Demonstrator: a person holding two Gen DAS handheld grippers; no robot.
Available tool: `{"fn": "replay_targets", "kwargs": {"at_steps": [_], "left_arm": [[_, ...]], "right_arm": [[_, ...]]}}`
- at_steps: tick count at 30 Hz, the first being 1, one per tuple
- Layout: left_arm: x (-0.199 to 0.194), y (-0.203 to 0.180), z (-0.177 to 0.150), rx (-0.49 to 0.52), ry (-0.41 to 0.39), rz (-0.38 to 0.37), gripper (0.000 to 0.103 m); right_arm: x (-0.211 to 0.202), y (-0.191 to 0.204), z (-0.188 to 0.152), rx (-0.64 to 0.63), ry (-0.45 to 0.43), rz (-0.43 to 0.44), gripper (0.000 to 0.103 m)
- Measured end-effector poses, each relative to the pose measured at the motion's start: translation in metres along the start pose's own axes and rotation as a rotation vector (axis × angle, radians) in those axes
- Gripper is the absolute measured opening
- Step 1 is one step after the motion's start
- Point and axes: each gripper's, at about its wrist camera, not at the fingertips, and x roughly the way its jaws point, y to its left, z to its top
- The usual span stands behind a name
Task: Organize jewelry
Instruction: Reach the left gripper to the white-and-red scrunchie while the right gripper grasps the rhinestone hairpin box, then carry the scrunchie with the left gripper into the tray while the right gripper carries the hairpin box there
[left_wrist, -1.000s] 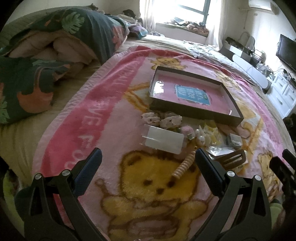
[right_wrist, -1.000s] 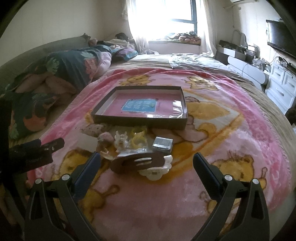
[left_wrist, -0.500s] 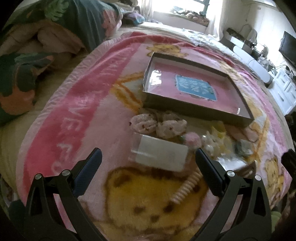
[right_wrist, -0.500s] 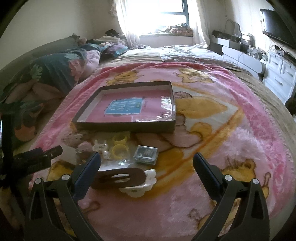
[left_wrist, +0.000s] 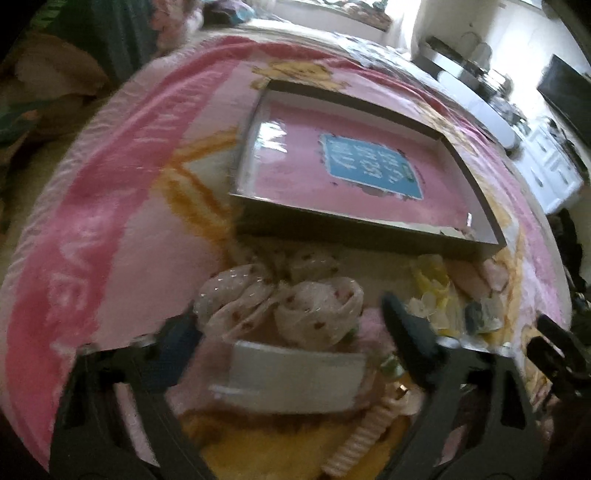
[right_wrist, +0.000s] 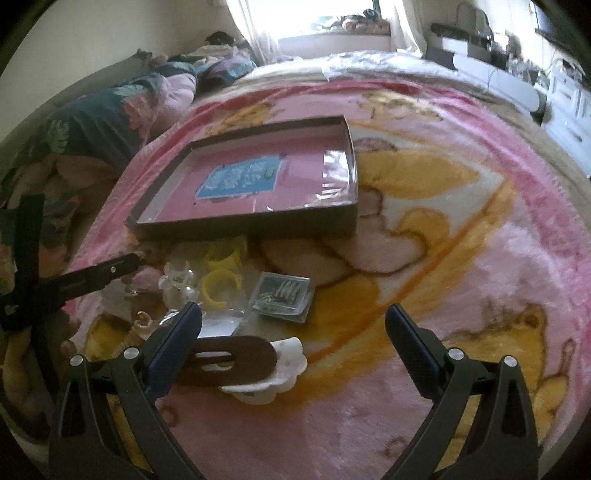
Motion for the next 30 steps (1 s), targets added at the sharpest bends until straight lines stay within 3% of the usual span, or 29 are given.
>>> {"fn": "replay_targets", "kwargs": {"at_steps": [2,4,6,8,12,17,30], "left_arm": [[0.01,-0.001,0.002,0.01,0.022,0.009,0.061],[0.016,0.0,0.002,0.019,0.032,0.012,0.044],[0.018,0.002,0.002,0.018,0.032,0.013,0.037],[0.018,0.006,0.002,0.019,0.021,0.001,0.036],[0.013,0.014,0.003,0.01,0.002,0.005,0.031],[0.001,0.025,0.004,-0.01,-0.03,0.014,0.03],[-0.044,0.023,0.004,-0.017,-0.118,0.018,0.03]], "right_arm": [[0.008,0.001,0.001,0.002,0.016,-0.002,0.099],[0.017,0.002,0.004,0.005,0.035,0.003,0.099],[0.026,0.004,0.007,0.007,0.051,-0.002,0.097],[0.035,0.005,0.01,0.019,0.076,-0.006,0.086],[0.055,0.003,0.012,0.049,0.14,-0.014,0.074],[0.056,0.001,0.011,0.033,0.131,-0.029,0.049],[0.001,-0.005,-0.001,-0.01,-0.016,-0.098,0.048]]}}
